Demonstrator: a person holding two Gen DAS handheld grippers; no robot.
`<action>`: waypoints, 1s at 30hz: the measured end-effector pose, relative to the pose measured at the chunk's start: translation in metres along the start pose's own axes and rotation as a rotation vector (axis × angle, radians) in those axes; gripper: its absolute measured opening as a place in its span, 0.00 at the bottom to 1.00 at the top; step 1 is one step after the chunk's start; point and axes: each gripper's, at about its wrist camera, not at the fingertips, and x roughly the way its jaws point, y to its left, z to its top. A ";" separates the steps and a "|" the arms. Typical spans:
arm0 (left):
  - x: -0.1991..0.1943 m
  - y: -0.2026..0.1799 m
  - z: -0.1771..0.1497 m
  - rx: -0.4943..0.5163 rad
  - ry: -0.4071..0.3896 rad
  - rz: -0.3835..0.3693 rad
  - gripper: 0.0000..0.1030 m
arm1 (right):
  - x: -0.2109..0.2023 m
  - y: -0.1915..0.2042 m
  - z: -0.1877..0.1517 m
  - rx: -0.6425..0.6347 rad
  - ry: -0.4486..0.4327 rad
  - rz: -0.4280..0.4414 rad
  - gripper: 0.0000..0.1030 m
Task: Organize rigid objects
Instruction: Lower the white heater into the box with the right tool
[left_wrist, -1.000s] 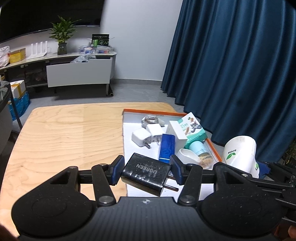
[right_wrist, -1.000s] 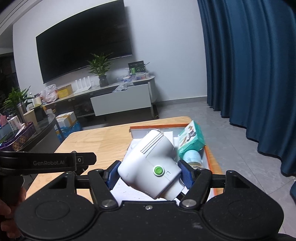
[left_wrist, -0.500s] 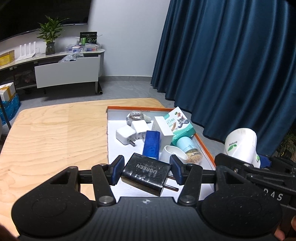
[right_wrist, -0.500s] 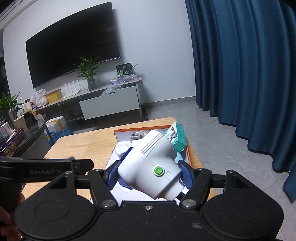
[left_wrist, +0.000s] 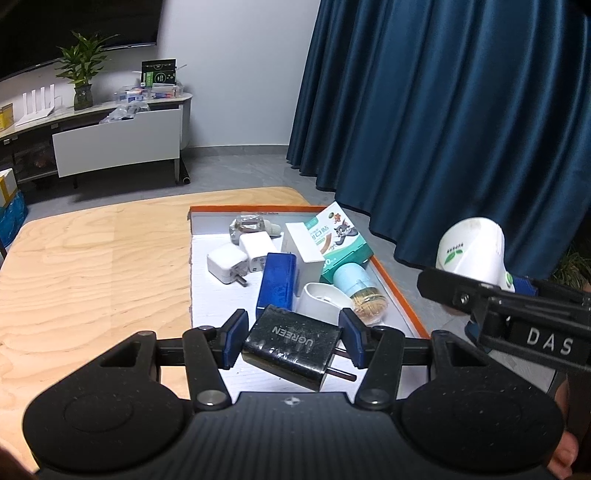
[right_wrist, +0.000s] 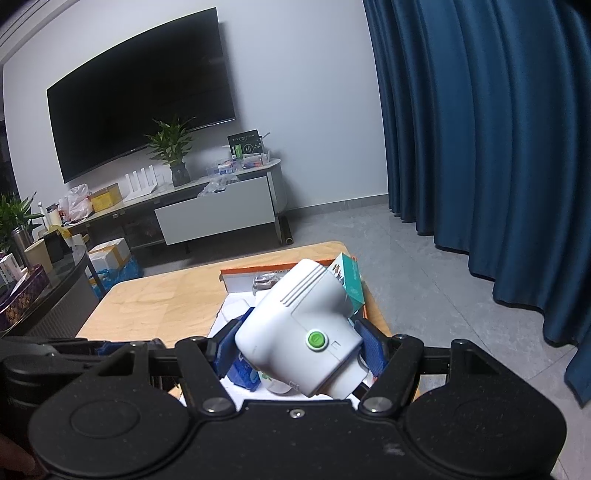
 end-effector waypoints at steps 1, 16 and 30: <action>0.001 -0.001 0.000 0.003 0.001 0.000 0.53 | 0.000 -0.002 0.000 0.001 -0.001 0.001 0.78; 0.012 -0.013 0.001 0.022 0.020 -0.006 0.53 | 0.010 -0.006 0.008 -0.005 0.010 0.016 0.78; 0.020 -0.018 0.002 0.028 0.032 -0.013 0.53 | 0.013 -0.006 0.010 -0.005 0.015 0.019 0.78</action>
